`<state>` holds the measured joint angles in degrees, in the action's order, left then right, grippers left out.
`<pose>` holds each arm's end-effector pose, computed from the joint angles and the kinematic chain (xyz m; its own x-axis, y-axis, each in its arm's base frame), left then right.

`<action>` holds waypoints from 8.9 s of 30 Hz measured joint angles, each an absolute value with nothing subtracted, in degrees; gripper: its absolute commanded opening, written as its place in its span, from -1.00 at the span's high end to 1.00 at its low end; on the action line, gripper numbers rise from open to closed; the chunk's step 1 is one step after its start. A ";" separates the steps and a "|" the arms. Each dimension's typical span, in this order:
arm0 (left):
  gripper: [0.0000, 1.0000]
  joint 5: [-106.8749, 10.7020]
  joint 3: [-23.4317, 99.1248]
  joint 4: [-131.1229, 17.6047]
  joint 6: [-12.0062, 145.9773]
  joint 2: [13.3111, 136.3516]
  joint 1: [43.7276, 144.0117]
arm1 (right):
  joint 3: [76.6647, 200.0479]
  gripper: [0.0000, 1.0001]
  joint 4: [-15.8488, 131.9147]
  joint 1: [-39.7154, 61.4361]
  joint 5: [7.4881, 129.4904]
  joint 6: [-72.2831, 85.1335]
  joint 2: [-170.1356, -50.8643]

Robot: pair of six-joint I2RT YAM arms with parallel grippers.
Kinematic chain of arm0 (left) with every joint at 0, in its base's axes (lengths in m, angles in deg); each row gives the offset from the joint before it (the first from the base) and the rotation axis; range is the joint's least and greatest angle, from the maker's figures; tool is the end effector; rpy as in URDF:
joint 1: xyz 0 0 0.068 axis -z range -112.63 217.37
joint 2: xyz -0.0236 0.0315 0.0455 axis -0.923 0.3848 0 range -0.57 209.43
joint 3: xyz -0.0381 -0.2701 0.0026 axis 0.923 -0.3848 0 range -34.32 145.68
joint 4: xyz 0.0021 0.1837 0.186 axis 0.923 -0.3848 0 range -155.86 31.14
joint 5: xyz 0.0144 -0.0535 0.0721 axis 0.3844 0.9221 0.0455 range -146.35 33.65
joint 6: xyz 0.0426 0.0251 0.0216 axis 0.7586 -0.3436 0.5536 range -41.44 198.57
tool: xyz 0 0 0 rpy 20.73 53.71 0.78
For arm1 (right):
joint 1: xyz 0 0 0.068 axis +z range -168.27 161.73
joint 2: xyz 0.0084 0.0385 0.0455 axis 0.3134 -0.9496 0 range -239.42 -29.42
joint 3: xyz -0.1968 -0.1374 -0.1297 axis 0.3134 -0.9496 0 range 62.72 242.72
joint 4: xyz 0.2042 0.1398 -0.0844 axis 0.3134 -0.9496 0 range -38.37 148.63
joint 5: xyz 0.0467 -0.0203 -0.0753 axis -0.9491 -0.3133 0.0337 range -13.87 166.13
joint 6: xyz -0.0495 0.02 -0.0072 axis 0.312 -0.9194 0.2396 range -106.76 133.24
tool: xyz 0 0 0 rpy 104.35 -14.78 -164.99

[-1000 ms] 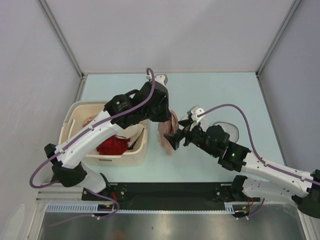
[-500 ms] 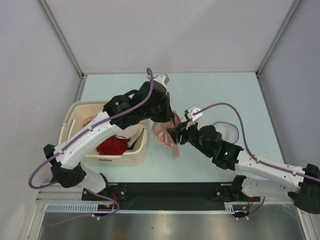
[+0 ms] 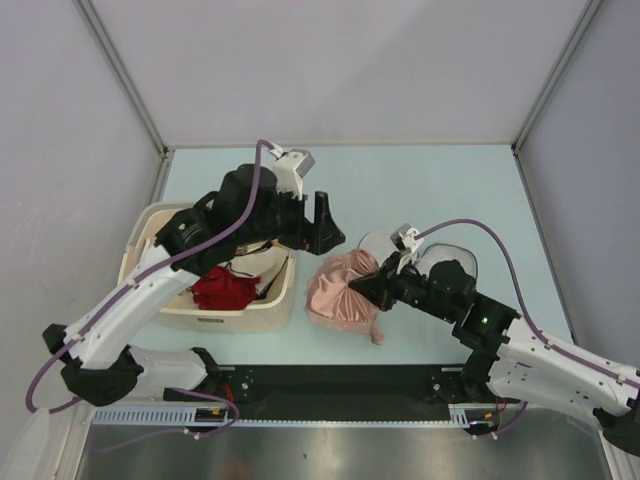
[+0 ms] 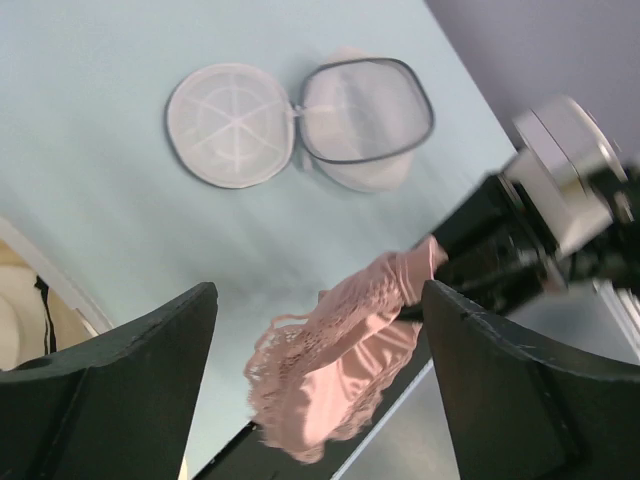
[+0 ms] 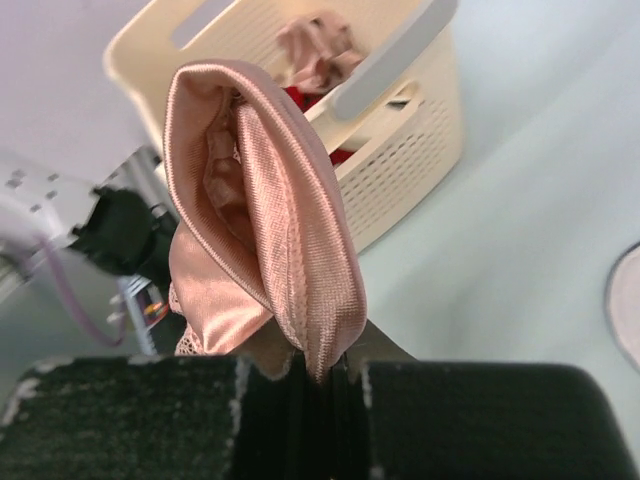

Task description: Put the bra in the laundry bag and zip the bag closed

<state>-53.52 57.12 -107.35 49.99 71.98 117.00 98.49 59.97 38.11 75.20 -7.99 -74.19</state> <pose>0.1596 -0.1904 0.4473 -0.6582 0.0367 -0.7519 0.5397 0.7194 -0.4373 0.1062 0.1606 0.3057 -0.3735 0.0922 -0.9230 -0.7576 0.5439 0.3609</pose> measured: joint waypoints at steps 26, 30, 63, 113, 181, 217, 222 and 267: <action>0.94 -17.48 41.09 -92.29 71.45 72.81 121.48 | 102.69 0.24 51.54 18.77 23.62 -16.58 -75.77; 1.00 -17.76 40.46 -92.10 71.71 72.13 121.41 | 103.89 -0.90 47.84 19.58 26.09 -13.48 -75.44; 1.00 -51.44 52.05 -101.80 70.93 69.58 117.81 | 121.81 -0.99 19.43 12.15 39.36 -29.17 -73.71; 0.59 -17.58 47.37 -89.28 65.86 70.97 117.59 | 121.20 1.00 36.78 14.81 21.26 -25.98 -80.36; 0.99 -57.19 60.15 -91.03 40.48 124.26 112.25 | 130.23 1.00 6.75 -14.76 64.67 -15.47 -88.55; 1.00 -57.36 50.80 -94.61 44.20 108.13 112.25 | 115.56 1.00 20.35 -16.33 56.16 -18.22 -88.42; 1.00 -57.47 52.05 -95.77 45.44 106.75 112.25 | 113.94 1.00 18.40 -16.68 57.98 -15.45 -87.07; 1.00 -56.99 61.14 -99.24 56.70 103.76 116.17 | 109.90 1.00 22.27 -10.02 68.75 -8.80 -96.47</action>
